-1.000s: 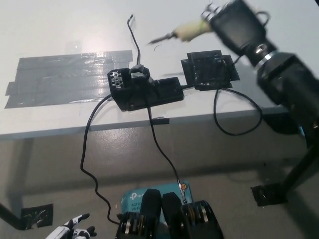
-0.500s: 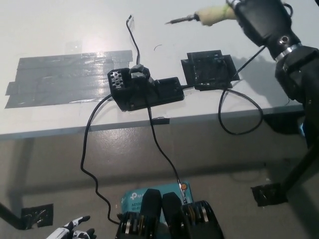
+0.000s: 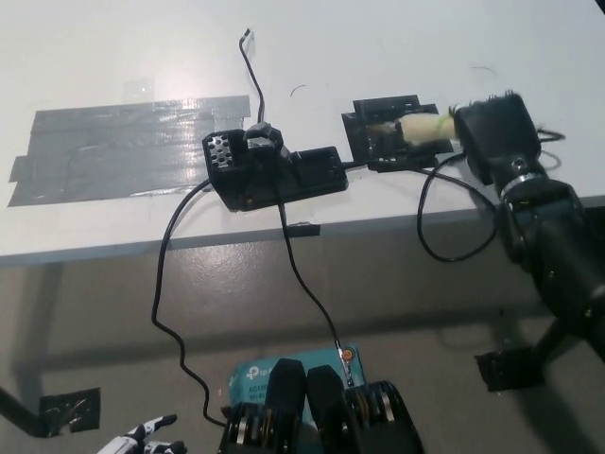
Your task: The robot uses its right hand to grab the soldering gun kept on the middle of the table and pulls it out of its base and keep it on the right side of the base
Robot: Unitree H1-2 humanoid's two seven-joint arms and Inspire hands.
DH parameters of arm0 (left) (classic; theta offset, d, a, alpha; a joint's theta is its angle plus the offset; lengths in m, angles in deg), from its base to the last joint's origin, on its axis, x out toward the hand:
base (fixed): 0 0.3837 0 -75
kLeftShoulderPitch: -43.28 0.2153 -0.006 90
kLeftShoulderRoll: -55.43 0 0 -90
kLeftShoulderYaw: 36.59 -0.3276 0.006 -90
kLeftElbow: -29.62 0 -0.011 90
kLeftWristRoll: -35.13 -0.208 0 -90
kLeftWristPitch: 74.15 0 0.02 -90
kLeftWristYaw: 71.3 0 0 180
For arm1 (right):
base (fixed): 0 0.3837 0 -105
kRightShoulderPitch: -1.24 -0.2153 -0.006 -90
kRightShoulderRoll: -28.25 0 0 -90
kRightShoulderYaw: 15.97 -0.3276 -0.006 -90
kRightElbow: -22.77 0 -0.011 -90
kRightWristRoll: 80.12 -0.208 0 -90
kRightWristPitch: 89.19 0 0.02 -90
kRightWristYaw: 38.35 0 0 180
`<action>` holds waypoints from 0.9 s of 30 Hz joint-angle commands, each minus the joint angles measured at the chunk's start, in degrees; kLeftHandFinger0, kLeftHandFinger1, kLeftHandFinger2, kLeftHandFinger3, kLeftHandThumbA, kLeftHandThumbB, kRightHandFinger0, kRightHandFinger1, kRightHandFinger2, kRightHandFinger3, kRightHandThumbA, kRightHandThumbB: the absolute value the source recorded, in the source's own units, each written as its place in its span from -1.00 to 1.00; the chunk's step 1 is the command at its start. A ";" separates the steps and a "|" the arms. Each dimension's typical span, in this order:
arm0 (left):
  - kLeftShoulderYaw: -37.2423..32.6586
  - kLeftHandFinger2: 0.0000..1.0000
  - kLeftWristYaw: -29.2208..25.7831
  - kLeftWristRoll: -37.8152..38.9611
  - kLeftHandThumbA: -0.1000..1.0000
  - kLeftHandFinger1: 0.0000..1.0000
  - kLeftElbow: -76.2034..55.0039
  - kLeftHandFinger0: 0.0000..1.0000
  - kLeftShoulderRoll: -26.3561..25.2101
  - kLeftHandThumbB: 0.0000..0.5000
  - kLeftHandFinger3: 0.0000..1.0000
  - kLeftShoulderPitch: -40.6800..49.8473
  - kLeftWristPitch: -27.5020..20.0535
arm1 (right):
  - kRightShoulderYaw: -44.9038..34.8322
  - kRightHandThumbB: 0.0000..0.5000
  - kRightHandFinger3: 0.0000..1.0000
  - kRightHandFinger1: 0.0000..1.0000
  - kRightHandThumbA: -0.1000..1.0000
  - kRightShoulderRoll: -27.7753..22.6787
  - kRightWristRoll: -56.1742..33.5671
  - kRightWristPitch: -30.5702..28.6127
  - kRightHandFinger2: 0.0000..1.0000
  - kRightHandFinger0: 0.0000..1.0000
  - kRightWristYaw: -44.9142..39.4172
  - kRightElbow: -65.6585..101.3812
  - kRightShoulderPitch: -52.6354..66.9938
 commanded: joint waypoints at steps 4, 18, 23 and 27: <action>-0.97 0.43 1.75 -1.52 0.25 0.26 -1.61 0.00 -1.96 0.02 0.87 -0.51 0.75 | -2.88 -0.95 1.00 -0.71 -0.53 2.00 -2.38 10.79 -0.17 -0.99 -11.48 2.51 -1.01; -0.63 0.36 1.94 -2.01 0.22 0.18 -1.64 -0.08 -2.13 -0.02 0.76 0.33 0.75 | 3.89 1.00 1.00 1.00 1.00 -3.47 -1.35 4.51 1.00 1.00 -27.63 8.82 -2.75; -0.28 0.36 2.19 -1.72 0.20 0.19 -1.55 -0.03 -2.03 0.02 0.72 0.81 0.75 | 2.25 1.00 1.00 1.00 1.00 -4.09 -3.49 3.91 1.00 1.00 -27.53 10.36 -2.82; -0.50 0.40 2.52 -2.38 0.24 0.20 -1.71 -0.05 -2.27 0.04 0.73 0.78 0.75 | 0.25 1.00 1.00 1.00 1.00 -5.36 -5.12 3.23 1.00 1.00 -28.73 12.02 -3.67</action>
